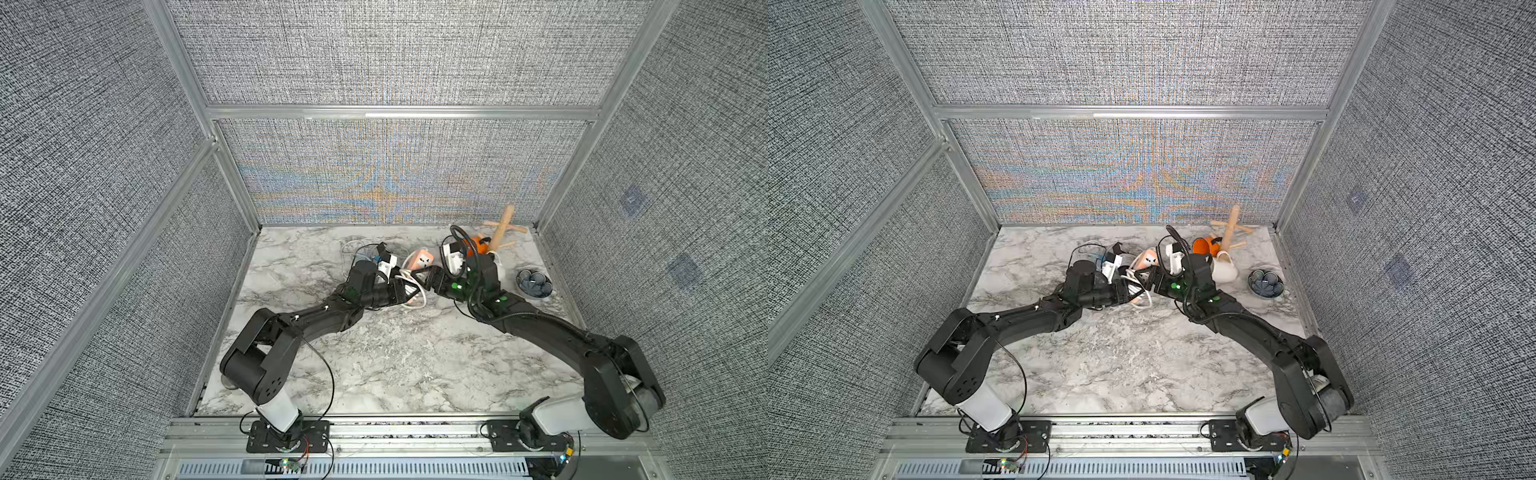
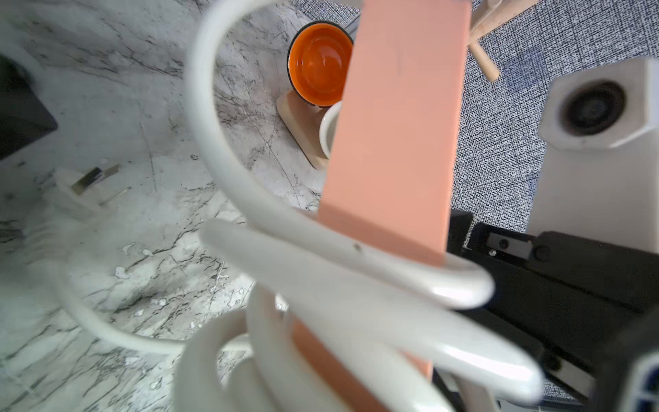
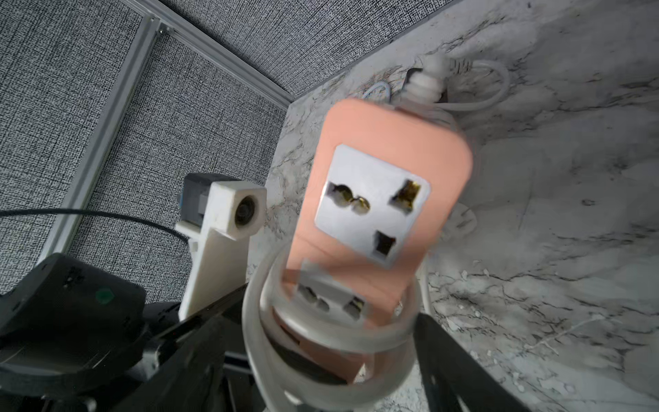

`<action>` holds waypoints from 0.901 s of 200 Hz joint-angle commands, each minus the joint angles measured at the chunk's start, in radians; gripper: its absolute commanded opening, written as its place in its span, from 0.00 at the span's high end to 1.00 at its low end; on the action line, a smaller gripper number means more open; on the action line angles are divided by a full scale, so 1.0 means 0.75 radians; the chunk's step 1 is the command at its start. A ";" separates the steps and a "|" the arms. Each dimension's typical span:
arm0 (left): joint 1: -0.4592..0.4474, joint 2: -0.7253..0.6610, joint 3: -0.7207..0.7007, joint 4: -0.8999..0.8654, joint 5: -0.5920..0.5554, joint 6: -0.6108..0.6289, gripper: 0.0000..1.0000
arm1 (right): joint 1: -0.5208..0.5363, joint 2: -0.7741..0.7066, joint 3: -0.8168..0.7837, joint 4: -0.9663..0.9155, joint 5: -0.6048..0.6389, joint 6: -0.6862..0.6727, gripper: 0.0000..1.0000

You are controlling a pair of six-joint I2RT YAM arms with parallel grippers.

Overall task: Unwrap the cord wrapped around the power strip
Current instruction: Adjust the power strip.

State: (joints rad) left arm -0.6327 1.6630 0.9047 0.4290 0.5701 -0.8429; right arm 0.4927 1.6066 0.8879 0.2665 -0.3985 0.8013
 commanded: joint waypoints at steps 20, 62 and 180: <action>-0.035 -0.034 0.060 -0.071 0.024 0.154 1.00 | 0.013 0.067 0.044 0.109 0.016 0.052 0.18; -0.073 0.006 0.110 -0.108 0.054 0.187 1.00 | 0.032 0.149 0.126 0.041 0.022 0.036 0.28; -0.063 -0.036 0.095 -0.145 0.073 0.218 0.01 | -0.022 0.180 0.202 -0.139 -0.027 -0.101 0.74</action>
State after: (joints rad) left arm -0.6788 1.6714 0.9714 0.2615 0.5426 -0.7170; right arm 0.4892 1.7306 1.0134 0.1761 -0.4007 0.7860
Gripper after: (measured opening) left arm 0.983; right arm 0.593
